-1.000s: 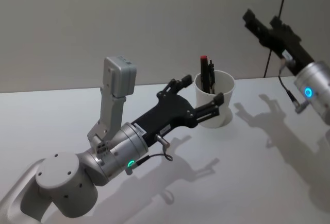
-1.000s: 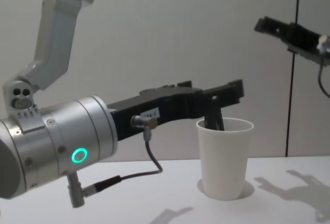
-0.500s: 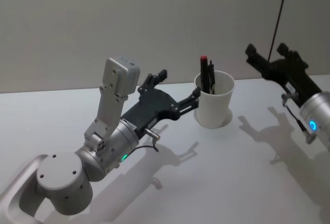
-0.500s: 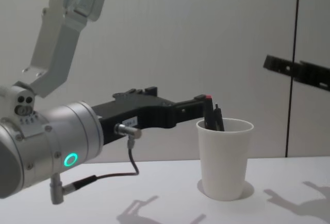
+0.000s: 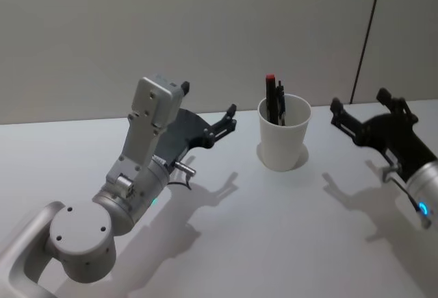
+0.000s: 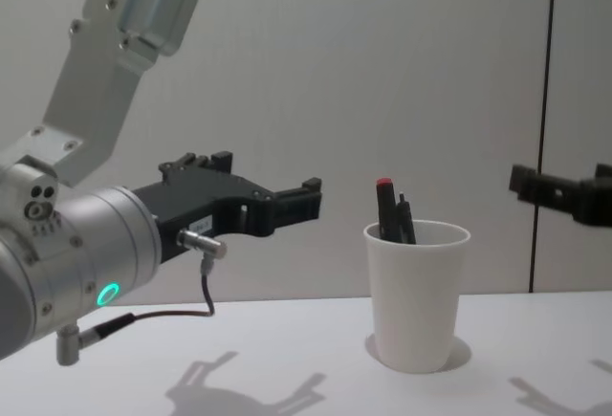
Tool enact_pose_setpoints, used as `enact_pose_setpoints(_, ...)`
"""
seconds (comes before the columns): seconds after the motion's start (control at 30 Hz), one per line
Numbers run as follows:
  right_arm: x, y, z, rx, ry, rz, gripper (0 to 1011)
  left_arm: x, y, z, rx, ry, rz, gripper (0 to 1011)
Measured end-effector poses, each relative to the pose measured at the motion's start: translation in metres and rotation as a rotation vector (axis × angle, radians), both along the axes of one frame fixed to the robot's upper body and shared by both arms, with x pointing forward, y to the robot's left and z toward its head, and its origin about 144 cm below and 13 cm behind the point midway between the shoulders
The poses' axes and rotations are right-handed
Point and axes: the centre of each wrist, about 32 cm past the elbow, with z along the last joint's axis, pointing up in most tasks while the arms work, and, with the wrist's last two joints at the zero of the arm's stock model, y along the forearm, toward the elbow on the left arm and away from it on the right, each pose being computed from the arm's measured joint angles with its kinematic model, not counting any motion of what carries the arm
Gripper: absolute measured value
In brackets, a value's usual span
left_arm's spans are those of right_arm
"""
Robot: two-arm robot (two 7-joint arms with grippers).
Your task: Place the pen into the pen holder.
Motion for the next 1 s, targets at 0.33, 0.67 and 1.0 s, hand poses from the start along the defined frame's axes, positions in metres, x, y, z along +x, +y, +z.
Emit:
enact_pose_setpoints(0.33, -0.018, -0.001, -0.007, -0.083, -0.006, -0.012, 1002, 0.000, 0.001, 0.000, 0.018, -0.015, 0.027, 1001)
enact_pose_setpoints(0.67, -0.020, -0.002, -0.007, -0.091, -0.007, -0.013, 1002, 0.000, 0.001, 0.000, 0.017, -0.015, 0.028, 1001)
enact_pose_setpoints(1.0, -0.020, -0.001, -0.007, -0.091, -0.007, -0.012, 1001, 0.000, 0.001, 0.000, 0.017, -0.014, 0.029, 1001)
